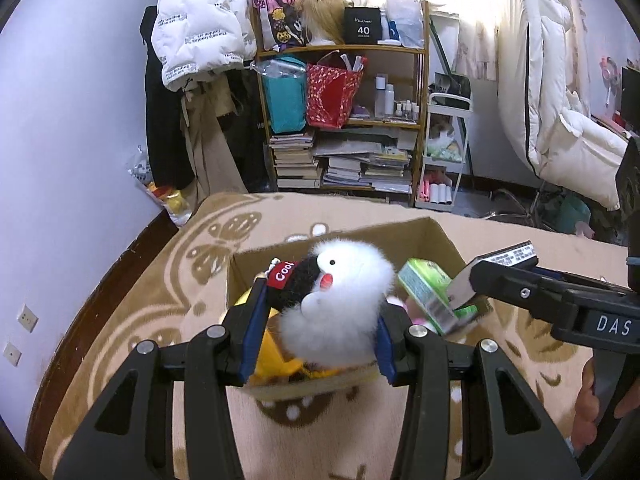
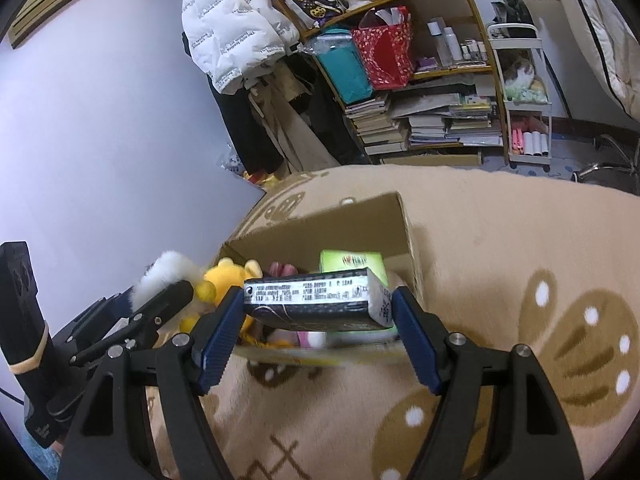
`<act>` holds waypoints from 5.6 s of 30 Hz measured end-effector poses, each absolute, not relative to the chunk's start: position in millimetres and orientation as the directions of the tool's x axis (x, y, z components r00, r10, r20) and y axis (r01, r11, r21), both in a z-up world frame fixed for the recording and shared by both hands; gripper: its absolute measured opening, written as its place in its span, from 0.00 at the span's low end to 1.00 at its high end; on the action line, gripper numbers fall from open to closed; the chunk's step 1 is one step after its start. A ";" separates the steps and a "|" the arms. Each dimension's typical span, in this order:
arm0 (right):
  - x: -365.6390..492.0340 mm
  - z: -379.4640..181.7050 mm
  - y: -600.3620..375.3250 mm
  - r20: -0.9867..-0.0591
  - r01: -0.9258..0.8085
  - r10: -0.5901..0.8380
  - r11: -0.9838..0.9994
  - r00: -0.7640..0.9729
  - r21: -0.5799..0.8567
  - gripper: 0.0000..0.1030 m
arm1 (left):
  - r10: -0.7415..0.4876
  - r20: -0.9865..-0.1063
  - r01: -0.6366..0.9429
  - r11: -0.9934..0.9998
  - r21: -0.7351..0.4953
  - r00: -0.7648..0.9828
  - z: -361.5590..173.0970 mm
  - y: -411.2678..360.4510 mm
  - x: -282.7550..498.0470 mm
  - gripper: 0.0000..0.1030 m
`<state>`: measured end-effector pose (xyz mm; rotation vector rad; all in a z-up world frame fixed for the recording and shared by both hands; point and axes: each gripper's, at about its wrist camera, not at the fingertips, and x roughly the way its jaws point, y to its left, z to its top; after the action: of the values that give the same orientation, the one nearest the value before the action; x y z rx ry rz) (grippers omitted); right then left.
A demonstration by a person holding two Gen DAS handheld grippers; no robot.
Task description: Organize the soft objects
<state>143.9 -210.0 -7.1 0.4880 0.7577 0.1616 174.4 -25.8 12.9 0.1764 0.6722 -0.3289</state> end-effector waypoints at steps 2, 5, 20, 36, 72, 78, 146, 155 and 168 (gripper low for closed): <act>153.8 -5.0 -208.8 -0.616 0.025 0.315 0.878 0.722 0.478 0.77 | -0.249 -0.629 0.357 0.933 0.049 0.736 13.8 -27.8 182.1 0.44; 167.3 -3.1 -207.0 -0.614 0.018 0.319 0.878 0.722 0.478 0.76 | -0.256 -0.623 0.363 0.931 0.048 0.739 13.5 -32.1 194.0 0.44; 214.6 -23.4 -219.6 -0.596 0.003 0.343 0.865 0.726 0.502 0.77 | -0.231 -0.677 0.352 0.935 0.044 0.698 -23.3 -31.8 224.6 0.45; 243.4 -36.8 -219.6 -0.624 -0.001 0.352 0.872 0.698 0.490 0.77 | -0.222 -0.695 0.341 0.939 0.036 0.684 -38.5 -30.6 231.9 0.46; 192.8 7.4 -220.5 -0.619 0.099 0.199 0.906 0.760 0.412 1.00 | -0.154 -0.619 0.260 0.962 0.084 0.770 13.8 -7.5 183.4 0.98; 161.7 31.0 -216.2 -0.586 0.085 0.186 0.911 0.789 0.404 1.00 | -0.160 -0.601 0.221 0.975 0.029 0.783 34.5 10.1 160.2 1.00; -19.3 11.1 -190.8 -0.485 -0.015 0.157 0.958 0.860 0.285 1.00 | -0.122 -0.513 0.179 0.982 0.062 0.850 24.2 59.7 -3.3 1.00; -19.1 9.7 -192.2 -0.484 -0.016 0.158 0.959 0.861 0.284 1.00 | -0.120 -0.522 0.183 0.981 0.071 0.844 21.1 56.7 0.4 1.00; -20.3 8.9 -193.5 -0.482 -0.014 0.160 0.956 0.861 0.291 1.00 | -0.123 -0.529 0.197 0.977 0.086 0.840 17.6 51.1 0.8 1.00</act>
<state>-20.3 -193.5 8.9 0.2849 0.5269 0.0928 0.8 51.1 17.6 0.1389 0.5487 -0.1699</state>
